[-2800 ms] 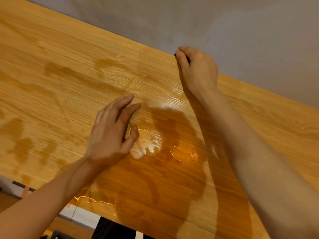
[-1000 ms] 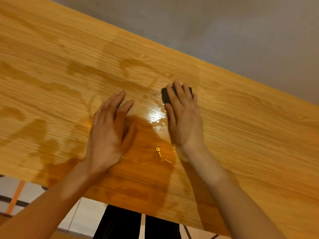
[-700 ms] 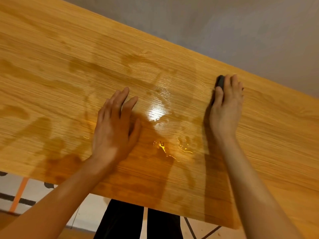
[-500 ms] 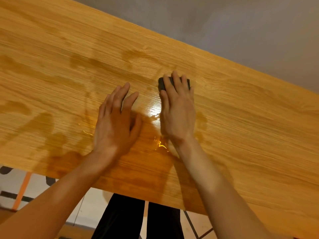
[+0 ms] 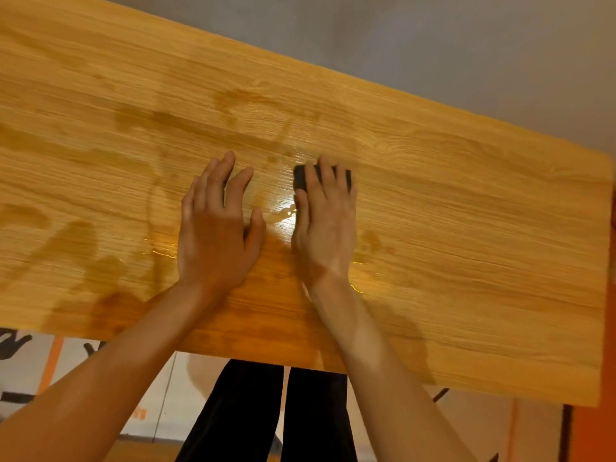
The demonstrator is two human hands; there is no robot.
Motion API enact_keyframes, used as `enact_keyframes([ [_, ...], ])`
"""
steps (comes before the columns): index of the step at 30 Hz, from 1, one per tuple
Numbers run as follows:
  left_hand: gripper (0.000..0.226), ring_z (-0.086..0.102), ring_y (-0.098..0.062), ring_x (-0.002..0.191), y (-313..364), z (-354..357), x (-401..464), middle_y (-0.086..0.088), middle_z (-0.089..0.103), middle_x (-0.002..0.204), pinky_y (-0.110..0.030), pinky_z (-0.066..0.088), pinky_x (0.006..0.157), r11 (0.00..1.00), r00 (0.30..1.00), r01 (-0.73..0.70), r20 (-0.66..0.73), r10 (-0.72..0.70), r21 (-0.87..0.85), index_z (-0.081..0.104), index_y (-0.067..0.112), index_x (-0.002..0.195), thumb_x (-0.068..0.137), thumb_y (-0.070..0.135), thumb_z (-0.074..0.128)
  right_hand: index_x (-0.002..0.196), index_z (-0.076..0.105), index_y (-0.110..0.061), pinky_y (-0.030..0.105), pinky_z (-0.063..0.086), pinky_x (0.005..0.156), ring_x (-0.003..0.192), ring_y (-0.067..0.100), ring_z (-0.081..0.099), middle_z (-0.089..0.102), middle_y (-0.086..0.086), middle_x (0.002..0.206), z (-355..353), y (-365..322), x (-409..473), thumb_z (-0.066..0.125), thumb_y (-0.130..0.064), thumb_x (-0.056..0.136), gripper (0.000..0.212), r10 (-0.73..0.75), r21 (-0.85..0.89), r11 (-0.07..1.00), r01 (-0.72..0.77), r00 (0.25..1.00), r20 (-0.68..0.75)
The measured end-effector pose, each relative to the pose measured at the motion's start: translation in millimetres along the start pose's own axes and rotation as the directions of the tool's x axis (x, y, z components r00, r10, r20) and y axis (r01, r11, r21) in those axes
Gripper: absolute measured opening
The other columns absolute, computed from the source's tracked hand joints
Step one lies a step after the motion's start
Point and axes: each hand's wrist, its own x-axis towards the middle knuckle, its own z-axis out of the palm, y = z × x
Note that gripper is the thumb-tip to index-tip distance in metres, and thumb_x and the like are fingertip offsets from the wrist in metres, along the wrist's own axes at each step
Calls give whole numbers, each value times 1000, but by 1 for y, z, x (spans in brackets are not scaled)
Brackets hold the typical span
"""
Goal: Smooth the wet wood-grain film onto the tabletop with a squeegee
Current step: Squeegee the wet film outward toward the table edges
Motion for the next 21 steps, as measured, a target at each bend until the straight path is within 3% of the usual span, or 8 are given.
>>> enact_keyframes([
  [4,51,30,-36,150,-3,2,-2,-17,35,159,-56,30,116,999,1000,-20,-21,20,-33,45,6,146,100,24,53,145,42,-13,38,9,123,148,22,21,33,5,156,-39,49,3,42,-22,103,43,-243,17,969,245,949,201],
  [7,50,29,-36,149,-3,4,-3,-16,35,159,-56,29,116,998,999,-20,-29,18,-58,45,6,146,100,24,53,147,38,-14,44,14,122,149,18,17,28,3,158,-77,105,-10,40,-20,104,43,86,12,996,-87,995,52],
  [10,49,30,-35,149,-2,5,-2,-15,36,159,-52,26,119,998,999,-15,-42,13,-62,46,6,145,100,25,51,148,35,-10,43,11,123,149,23,15,26,7,158,-69,90,-21,36,-18,105,43,391,71,920,-384,907,-157],
  [12,49,29,-35,149,-2,4,-3,-15,35,159,-51,24,119,998,999,-16,-37,14,-65,45,7,146,101,24,51,147,36,-9,43,10,123,148,27,18,27,10,157,-41,51,-24,38,-15,104,44,328,3,943,-332,932,-155],
  [14,49,28,-33,150,-2,4,-3,-13,34,160,-50,24,120,998,999,-4,-36,2,-59,45,8,146,100,25,51,147,37,-12,43,9,123,147,29,21,28,9,157,-8,12,-32,42,-14,102,45,130,-114,984,-138,989,-71],
  [18,50,28,-32,151,-1,4,-3,-12,34,161,-49,23,121,1000,999,-8,-37,7,-29,44,9,147,100,27,48,143,43,-13,37,10,121,146,27,26,35,9,154,-12,15,-37,46,-22,101,44,-164,-43,984,170,979,123],
  [20,50,29,-33,150,-2,4,-3,-13,34,160,-48,23,121,1000,999,-21,-42,20,-15,44,8,147,101,27,47,141,45,-11,39,13,122,144,28,28,38,12,152,-39,54,-39,45,-17,101,41,-174,-40,983,178,981,83],
  [21,50,30,-34,150,-2,5,-4,-14,35,160,-48,24,121,1000,999,-24,-48,24,-4,44,7,146,101,27,47,142,44,-10,40,14,123,145,28,27,36,12,153,-53,78,-41,44,-14,101,41,-88,-45,995,90,995,45],
])
